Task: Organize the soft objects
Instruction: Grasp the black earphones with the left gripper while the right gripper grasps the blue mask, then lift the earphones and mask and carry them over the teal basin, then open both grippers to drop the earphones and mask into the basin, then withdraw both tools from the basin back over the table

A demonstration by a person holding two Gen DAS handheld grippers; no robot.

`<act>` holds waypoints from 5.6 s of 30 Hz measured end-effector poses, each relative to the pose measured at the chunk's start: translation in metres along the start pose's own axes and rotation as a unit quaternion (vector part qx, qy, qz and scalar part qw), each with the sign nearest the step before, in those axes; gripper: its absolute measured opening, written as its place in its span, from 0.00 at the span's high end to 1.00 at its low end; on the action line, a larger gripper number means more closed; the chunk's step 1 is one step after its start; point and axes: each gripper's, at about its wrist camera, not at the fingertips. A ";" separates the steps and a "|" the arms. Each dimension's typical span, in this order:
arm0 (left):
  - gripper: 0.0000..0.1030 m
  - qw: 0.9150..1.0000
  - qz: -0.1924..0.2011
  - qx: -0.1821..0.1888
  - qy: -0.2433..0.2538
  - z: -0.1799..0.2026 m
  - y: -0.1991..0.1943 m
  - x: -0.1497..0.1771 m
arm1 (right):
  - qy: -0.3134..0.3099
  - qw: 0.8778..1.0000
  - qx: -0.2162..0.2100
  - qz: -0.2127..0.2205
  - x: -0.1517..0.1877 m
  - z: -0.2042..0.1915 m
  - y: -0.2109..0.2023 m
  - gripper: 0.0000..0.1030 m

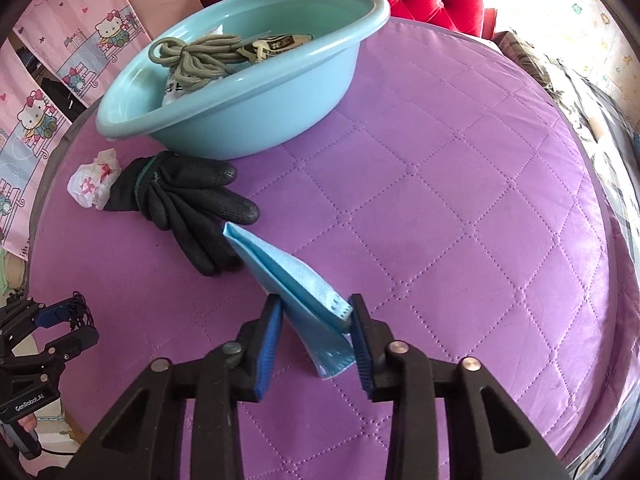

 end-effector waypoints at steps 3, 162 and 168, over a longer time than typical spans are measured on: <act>0.54 1.000 -0.001 0.001 -0.003 0.000 0.000 0.000 | 0.001 1.000 0.002 0.000 0.005 -0.002 -0.003 0.80; 0.00 0.993 0.101 -0.045 0.028 -0.069 -0.040 -0.052 | 0.021 0.995 0.036 0.094 -0.022 -0.105 -0.041 0.00; 0.00 0.995 0.090 -0.042 0.022 -0.074 -0.032 -0.037 | 0.025 0.995 0.036 0.088 -0.014 -0.109 -0.030 0.00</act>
Point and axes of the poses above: each gripper's, at about its wrist camera, not at the fingertips, and y roughly the way its jaws point, z to its right, x to its underside, and after that the axes turned 9 degrees about -x, right-handed
